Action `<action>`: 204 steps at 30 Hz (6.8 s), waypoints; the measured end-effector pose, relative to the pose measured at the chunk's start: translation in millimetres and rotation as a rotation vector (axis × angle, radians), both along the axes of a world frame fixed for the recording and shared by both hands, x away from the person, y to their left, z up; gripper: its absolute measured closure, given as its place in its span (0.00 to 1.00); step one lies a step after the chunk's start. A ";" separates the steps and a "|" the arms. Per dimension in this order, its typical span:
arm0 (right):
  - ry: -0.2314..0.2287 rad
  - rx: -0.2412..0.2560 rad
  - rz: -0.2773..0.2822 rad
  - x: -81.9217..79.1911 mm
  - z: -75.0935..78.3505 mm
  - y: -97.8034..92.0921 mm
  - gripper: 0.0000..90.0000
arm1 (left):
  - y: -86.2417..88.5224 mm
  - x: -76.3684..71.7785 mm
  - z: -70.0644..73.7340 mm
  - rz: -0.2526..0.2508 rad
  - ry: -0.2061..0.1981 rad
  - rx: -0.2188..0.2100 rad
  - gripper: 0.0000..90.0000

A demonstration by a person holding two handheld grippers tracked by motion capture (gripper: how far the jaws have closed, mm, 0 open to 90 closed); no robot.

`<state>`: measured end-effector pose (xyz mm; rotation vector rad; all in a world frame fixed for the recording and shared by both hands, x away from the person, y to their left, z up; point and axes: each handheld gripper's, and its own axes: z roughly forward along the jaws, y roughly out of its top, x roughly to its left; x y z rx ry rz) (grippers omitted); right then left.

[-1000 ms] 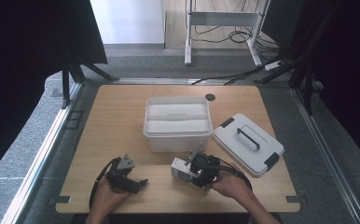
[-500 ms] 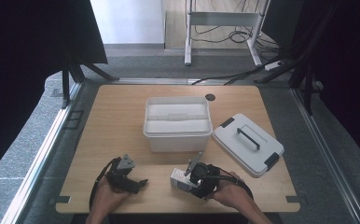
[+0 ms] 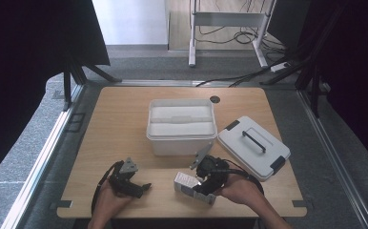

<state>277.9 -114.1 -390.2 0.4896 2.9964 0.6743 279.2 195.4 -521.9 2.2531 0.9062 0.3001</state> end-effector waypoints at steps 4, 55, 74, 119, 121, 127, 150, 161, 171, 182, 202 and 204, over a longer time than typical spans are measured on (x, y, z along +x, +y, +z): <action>-0.017 0.025 -0.036 7.7 6.9 -8.7 0.54 | -0.1 0.0 0.0 0.001 0.000 0.000 0.02; -0.197 0.345 -0.382 106.1 -55.2 -53.7 0.09 | -32.6 94.3 80.2 -0.085 -0.025 -0.079 0.00; -0.178 0.358 -0.315 71.3 -54.2 -62.1 0.10 | -29.4 59.3 80.2 -0.126 -0.026 -0.084 0.00; -0.181 0.265 -0.512 22.3 -127.4 -125.4 0.00 | 27.9 83.9 148.0 -0.321 -0.044 0.147 0.09; -0.202 0.266 -0.510 20.7 -129.1 -124.9 0.00 | 25.2 88.2 155.5 -0.339 -0.049 0.152 0.16; -0.203 0.265 -0.505 20.5 -129.0 -125.0 0.00 | 9.6 99.7 175.4 -0.382 -0.068 0.150 0.20; -0.211 0.269 -0.516 20.5 -129.3 -125.1 0.00 | -114.0 138.0 175.2 -0.628 0.015 0.335 0.59; -0.210 0.269 -0.517 20.5 -129.2 -125.1 0.00 | -152.6 150.1 157.5 -0.705 0.065 0.476 0.83; -0.210 0.269 -0.517 20.4 -129.2 -125.1 0.00 | -160.0 153.3 153.6 -0.726 0.114 0.508 0.99; -0.210 0.269 -0.517 20.5 -129.2 -125.1 0.00 | -163.0 151.5 164.5 -0.741 0.106 0.520 0.99; -0.213 0.269 -0.515 20.6 -129.3 -125.3 0.00 | -145.2 154.7 184.7 -0.566 0.107 0.461 0.99; -0.214 0.269 -0.515 20.6 -129.3 -125.3 0.00 | -140.4 156.7 183.8 -0.536 0.117 0.456 0.99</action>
